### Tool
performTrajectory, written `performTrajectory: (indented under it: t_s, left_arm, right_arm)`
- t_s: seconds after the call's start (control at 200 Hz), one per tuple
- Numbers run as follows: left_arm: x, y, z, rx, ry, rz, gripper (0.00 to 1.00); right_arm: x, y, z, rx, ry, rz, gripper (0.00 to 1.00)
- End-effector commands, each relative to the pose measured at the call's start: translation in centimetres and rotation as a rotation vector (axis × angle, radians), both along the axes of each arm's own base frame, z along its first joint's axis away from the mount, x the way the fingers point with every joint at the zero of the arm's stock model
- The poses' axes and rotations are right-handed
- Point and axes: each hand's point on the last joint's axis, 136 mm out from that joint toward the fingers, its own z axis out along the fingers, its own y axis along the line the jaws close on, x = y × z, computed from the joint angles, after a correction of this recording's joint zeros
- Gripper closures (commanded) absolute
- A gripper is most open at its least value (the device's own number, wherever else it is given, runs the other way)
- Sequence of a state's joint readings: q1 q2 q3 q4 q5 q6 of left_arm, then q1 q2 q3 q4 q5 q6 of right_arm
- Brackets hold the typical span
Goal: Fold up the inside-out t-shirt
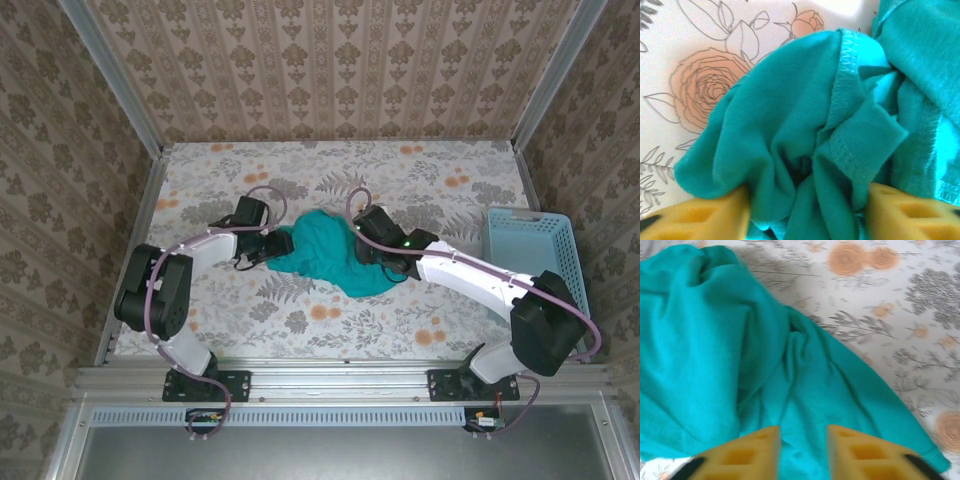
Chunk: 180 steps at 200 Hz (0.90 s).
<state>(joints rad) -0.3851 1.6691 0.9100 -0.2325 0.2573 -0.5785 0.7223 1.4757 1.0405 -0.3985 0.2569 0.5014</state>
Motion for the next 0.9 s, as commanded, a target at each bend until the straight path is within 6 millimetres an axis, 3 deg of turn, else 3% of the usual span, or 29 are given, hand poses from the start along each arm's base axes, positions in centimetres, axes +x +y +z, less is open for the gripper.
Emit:
performTrajectory:
  t_s: [0.0, 0.165, 0.275, 0.435, 0.575, 0.64, 0.76, 0.895]
  left_arm:
    - [0.2, -1.3, 1.4, -0.06, -0.054, -0.032, 0.5]
    - [-0.4, -1.8, 2.7, -0.088, -0.106, -0.058, 0.59]
    - [-0.8, -1.9, 3.0, -0.104, -0.122, -0.07, 0.65]
    - [-1.1, -2.1, 3.6, -0.133, -0.148, -0.085, 0.73]
    - [-1.0, -1.9, 4.1, -0.143, -0.178, -0.083, 0.7]
    - [-0.8, -1.5, 4.1, -0.14, -0.178, -0.068, 0.67]
    - [-0.5, -0.6, 3.6, -0.129, -0.173, -0.026, 0.63]
    - [-0.2, -1.0, 3.1, -0.14, -0.156, -0.033, 0.65]
  right_arm:
    - [0.9, 4.6, 2.0, 0.069, -0.042, 0.122, 0.53]
    - [1.9, 9.6, 1.5, 0.073, -0.019, 0.221, 0.43]
    - [3.3, 10.3, -0.4, -0.004, 0.015, 0.183, 0.43]
    - [4.9, 9.0, -3.1, -0.119, 0.042, 0.12, 0.53]
    - [5.0, 7.9, -2.6, -0.127, 0.03, 0.101, 0.87]
    - [4.9, 6.7, -1.8, -0.129, 0.01, 0.074, 0.96]
    - [4.4, 4.8, -1.0, -0.078, -0.011, 0.024, 1.0]
    - [3.4, 3.2, -0.6, -0.027, -0.033, -0.017, 1.0]
